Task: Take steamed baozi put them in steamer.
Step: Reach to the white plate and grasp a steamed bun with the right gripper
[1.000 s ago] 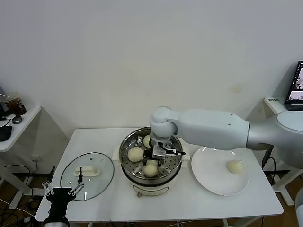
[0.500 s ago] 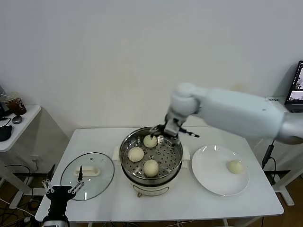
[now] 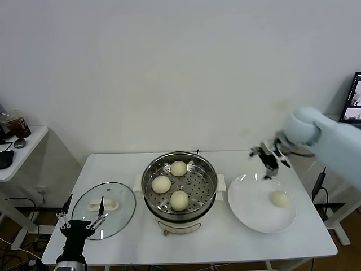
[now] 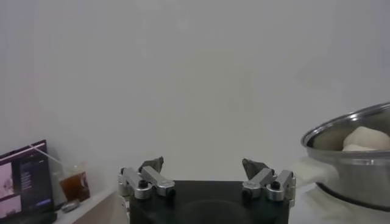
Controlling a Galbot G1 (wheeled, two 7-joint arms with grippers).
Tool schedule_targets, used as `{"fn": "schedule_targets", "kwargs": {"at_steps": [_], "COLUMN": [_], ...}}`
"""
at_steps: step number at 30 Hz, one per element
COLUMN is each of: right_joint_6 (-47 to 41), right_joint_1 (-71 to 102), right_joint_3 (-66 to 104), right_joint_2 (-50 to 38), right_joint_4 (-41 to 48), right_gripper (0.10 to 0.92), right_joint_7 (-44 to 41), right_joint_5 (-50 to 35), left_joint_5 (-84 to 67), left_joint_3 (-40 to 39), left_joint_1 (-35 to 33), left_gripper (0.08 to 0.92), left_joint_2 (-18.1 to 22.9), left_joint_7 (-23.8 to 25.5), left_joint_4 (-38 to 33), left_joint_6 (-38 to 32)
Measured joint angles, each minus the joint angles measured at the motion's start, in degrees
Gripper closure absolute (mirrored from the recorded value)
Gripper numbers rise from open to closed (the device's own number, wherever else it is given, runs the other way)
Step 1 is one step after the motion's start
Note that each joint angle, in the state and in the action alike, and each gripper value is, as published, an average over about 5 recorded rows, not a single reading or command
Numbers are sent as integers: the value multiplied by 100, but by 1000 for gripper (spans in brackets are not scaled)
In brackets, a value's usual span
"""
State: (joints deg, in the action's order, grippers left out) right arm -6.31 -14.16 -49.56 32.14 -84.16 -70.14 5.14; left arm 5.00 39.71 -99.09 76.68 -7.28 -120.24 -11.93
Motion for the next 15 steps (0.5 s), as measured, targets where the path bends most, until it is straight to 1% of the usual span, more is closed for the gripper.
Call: {"fn": "schedule_targets", "kwargs": {"at_steps": [7, 15], "right_joint_6": [-53, 17], "right_joint_1": [1210, 2080], "right_joint_3": [983, 1717], "right_joint_2": [-321, -199], "right_joint_4": [335, 934], "right_gripper": [203, 203], "right_joint_7": [-1, 117], "right_joint_5": [498, 1002], "left_joint_5": [-2, 2], "left_joint_3": [38, 78], "left_joint_1": [-65, -136], "left_gripper": [177, 177], "left_joint_2": [31, 69], "left_joint_7": [-1, -11], "left_joint_4": [-43, -51], "left_joint_6": [-4, -27]}}
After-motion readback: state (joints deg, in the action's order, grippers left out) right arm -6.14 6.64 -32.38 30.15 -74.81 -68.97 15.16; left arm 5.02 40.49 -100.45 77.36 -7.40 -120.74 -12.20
